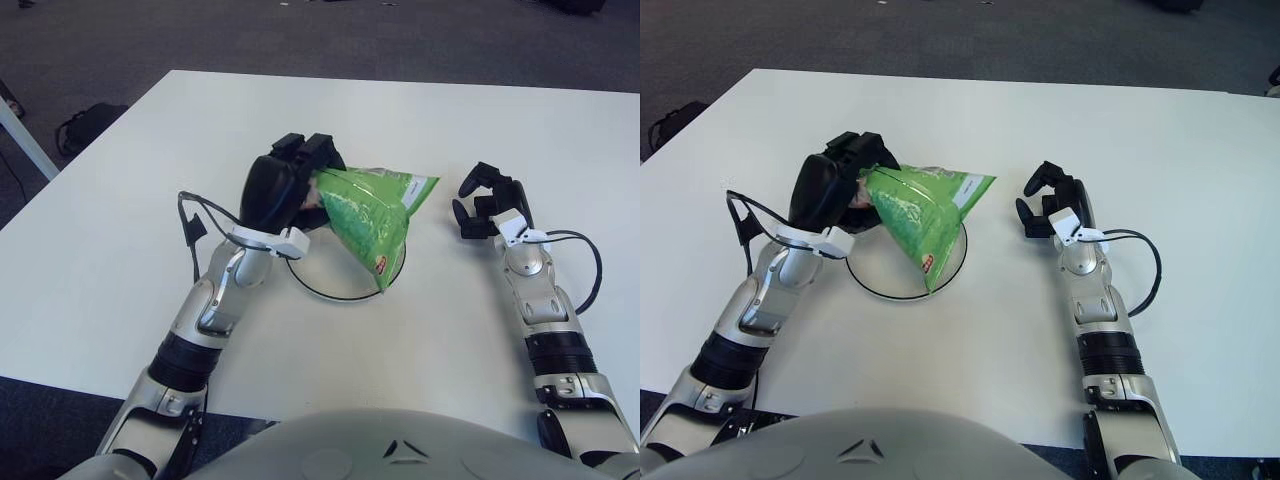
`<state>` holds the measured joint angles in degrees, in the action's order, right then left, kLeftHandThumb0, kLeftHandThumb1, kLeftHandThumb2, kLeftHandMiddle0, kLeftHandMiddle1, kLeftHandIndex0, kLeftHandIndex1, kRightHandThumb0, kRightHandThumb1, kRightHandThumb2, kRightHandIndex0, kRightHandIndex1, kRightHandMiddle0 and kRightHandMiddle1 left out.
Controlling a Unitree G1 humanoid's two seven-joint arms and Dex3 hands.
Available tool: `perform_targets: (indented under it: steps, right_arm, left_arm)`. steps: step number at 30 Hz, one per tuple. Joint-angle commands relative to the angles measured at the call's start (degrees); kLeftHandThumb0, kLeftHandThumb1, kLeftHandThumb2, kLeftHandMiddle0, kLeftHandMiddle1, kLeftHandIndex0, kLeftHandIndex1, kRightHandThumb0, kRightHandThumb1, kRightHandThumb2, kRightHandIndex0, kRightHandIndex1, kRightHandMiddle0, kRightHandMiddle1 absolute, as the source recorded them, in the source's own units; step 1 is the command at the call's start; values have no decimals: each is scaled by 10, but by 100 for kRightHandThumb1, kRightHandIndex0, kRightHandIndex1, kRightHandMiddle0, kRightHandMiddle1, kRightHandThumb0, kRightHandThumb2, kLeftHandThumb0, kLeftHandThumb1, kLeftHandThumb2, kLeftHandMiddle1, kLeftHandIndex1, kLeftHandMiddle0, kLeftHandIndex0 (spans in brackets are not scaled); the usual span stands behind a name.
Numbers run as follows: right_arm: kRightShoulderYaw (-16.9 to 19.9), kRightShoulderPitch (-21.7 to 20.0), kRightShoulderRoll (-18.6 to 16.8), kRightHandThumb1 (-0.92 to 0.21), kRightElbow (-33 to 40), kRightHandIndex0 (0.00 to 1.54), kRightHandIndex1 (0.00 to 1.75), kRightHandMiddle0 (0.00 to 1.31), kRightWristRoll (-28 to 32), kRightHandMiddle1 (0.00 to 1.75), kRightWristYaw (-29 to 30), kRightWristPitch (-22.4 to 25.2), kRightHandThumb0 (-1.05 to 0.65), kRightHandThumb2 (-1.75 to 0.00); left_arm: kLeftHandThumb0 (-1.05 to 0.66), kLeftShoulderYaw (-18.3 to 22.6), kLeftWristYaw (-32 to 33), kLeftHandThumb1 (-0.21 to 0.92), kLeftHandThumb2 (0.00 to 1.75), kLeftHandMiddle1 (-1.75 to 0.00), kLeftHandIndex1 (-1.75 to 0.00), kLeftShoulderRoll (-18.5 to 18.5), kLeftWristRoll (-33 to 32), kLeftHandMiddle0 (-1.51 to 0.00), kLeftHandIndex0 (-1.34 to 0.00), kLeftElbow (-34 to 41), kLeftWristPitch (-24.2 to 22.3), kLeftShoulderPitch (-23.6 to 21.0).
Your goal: Put the snack into the plate.
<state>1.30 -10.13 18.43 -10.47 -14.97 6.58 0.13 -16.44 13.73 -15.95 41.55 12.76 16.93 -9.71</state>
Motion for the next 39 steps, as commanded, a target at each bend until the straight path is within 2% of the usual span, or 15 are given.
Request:
perform_targets:
  steps: [1,16,21,23,25,26,28,32,33,34,36,37,38,39]
  right_arm:
    - [-14,36,-9,-22,-33,133,175,69,-1,175,-22,36,-52,-143]
    - [-15,34,-10,-23,-35,133,175,69,-3,175,-16,29,-52,-142]
    - [-15,34,-6,-23,-35,133,175,69,-2,175,-25,37,-52,-143]
    - [-14,34,-6,-23,-37,133,175,69,1,175,-26,37,-52,-142]
    - [-14,34,-6,-23,-38,133,175,69,2,175,-27,34,-52,-142]
    - [-14,33,-6,-23,-39,133,175,69,2,175,-26,32,-52,-142]
    - [-14,33,-6,-23,-41,133,175,69,1,175,-26,29,-52,-142]
    - [-15,32,-7,-24,-42,133,175,68,-2,175,-21,25,-52,-142]
    - [-15,32,-7,-24,-42,133,175,68,-3,175,-20,25,-52,-142]
    - [-15,32,-7,-24,-42,133,175,68,-3,175,-19,23,-52,-142]
    - [-16,32,-7,-24,-42,133,175,68,-5,175,-17,21,-52,-142]
    - [-16,32,-7,-24,-42,133,175,68,-6,175,-16,20,-52,-142]
    - [-17,32,-7,-24,-43,133,175,68,-7,175,-16,19,-52,-142]
    - [-17,32,-7,-24,-43,133,175,68,-7,175,-15,19,-52,-142]
  left_arm:
    - [0,-17,-25,-7,174,-170,-175,-16,8,-92,-67,-8,20,12]
    - [0,-38,-47,0,166,-168,-175,-49,38,-88,-62,-83,72,-5]
    - [0,-41,-79,3,162,-168,-175,-87,46,-85,-59,-88,90,-14]
    - [0,-37,-107,2,163,-171,-168,-109,46,-85,-63,-79,92,-16]
    - [0,-34,-139,7,155,-173,-159,-130,41,-82,-64,-69,90,-18]
    - [0,-32,-163,12,150,-173,-161,-142,36,-75,-62,-62,87,-21]
    - [-1,-30,-188,29,133,-174,-168,-154,30,-56,-50,-55,83,-24]
    - [-1,-28,-214,45,114,-173,-171,-167,18,-42,-40,-52,85,-30]
    - [-1,-28,-219,55,100,-170,-169,-168,14,-38,-36,-51,86,-32]
    - [-1,-27,-228,60,93,-169,-168,-171,7,-36,-34,-52,88,-35]
    - [17,-25,-242,77,62,-161,-155,-174,-8,-36,-17,-53,91,-40]
    - [3,-25,-248,73,64,-151,-149,-176,-15,-34,-13,-53,92,-42]
    - [-16,-22,-268,63,76,-136,-142,-181,-35,-31,-8,-48,88,-45]
    - [-30,-19,-284,58,84,-117,-131,-184,-50,-25,-5,-44,84,-46]
